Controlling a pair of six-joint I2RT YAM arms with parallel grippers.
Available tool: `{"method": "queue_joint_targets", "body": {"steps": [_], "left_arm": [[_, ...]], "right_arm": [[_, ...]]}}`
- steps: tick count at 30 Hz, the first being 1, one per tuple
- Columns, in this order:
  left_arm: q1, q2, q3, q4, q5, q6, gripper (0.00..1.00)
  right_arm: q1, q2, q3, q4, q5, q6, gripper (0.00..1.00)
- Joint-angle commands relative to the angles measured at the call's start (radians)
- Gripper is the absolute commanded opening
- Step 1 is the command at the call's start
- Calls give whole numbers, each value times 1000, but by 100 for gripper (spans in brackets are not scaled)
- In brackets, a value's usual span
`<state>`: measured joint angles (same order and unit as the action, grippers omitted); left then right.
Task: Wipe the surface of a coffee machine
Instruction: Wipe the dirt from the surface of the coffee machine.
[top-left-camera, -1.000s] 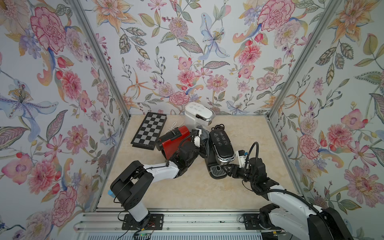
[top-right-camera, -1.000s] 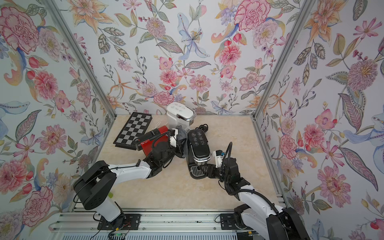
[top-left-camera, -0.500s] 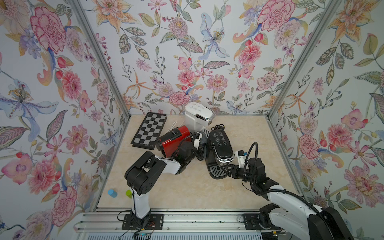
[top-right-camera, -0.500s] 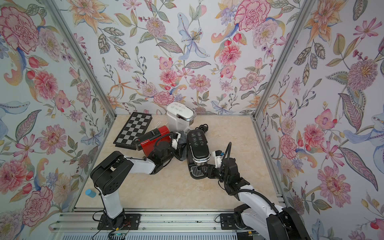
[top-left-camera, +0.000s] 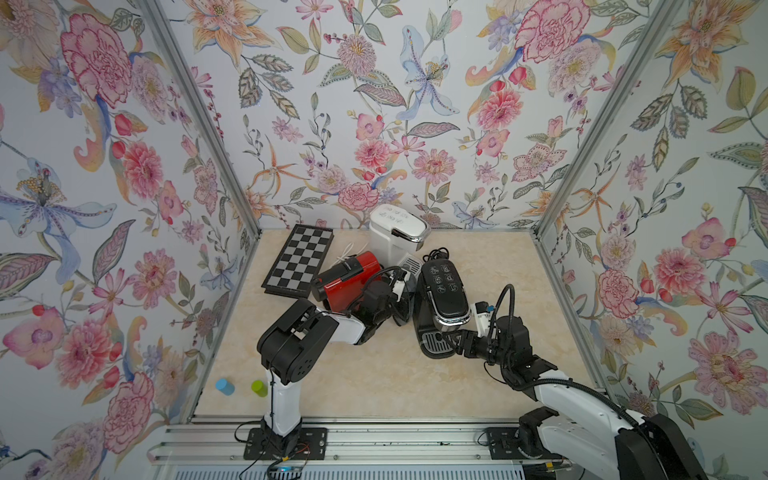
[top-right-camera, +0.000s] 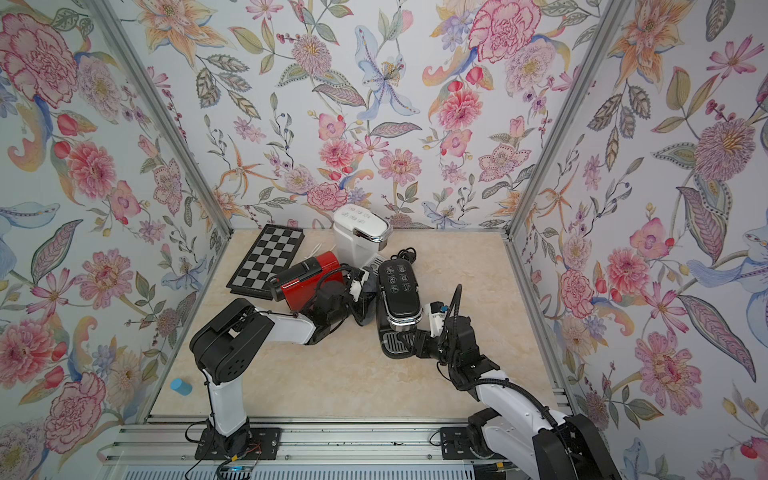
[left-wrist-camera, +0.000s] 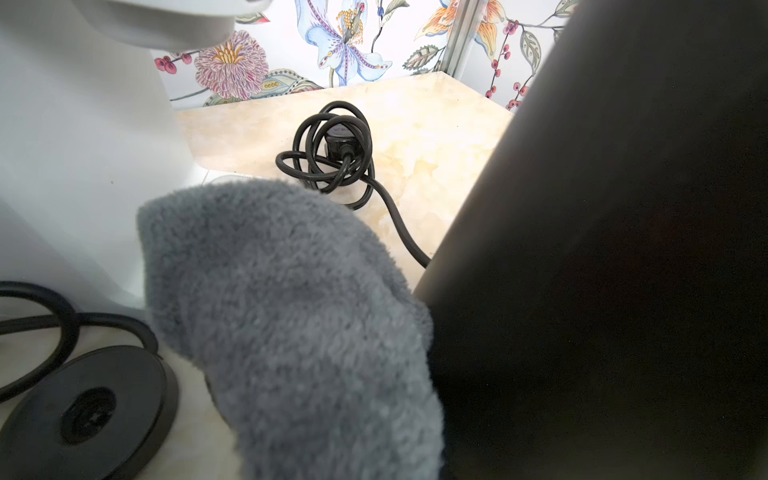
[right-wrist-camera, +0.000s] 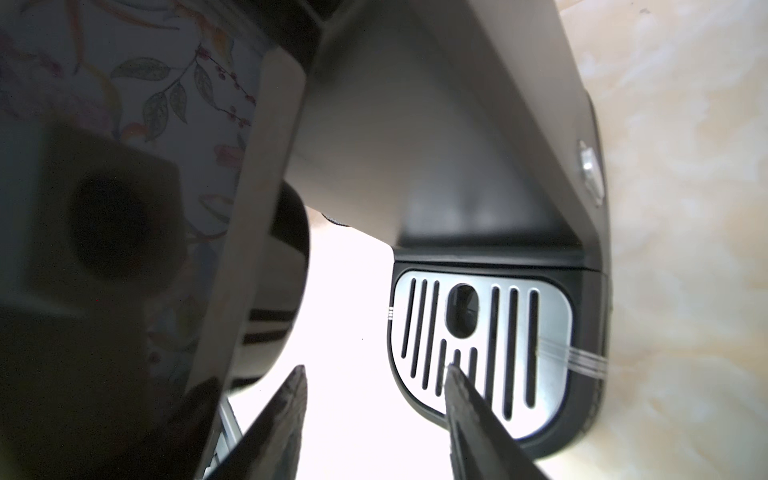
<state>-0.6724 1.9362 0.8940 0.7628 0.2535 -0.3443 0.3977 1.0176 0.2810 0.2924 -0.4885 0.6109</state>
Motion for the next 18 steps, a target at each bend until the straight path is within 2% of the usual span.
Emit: {"method": "queue_joint_targets", "body": {"steps": [1,5,8,13,18], "left_arm": [[-30,-40,-44,14,125,1,3],[-35,-82,-93,80,145,-37,3],[-35,-120,-89,68,132,-23,4],[-28,-126,21,-79,70,97,5],[11,-80,120,-120,143,125,5]], "right_arm": [[-10,-15,36,-35,17,-35,54],[-26,-28,41,-53,12,-41,55],[-39,-30,44,-60,7,-46,55],[-49,-38,50,-64,-7,-42,55],[-51,-61,49,-83,-8,-42,55]]}}
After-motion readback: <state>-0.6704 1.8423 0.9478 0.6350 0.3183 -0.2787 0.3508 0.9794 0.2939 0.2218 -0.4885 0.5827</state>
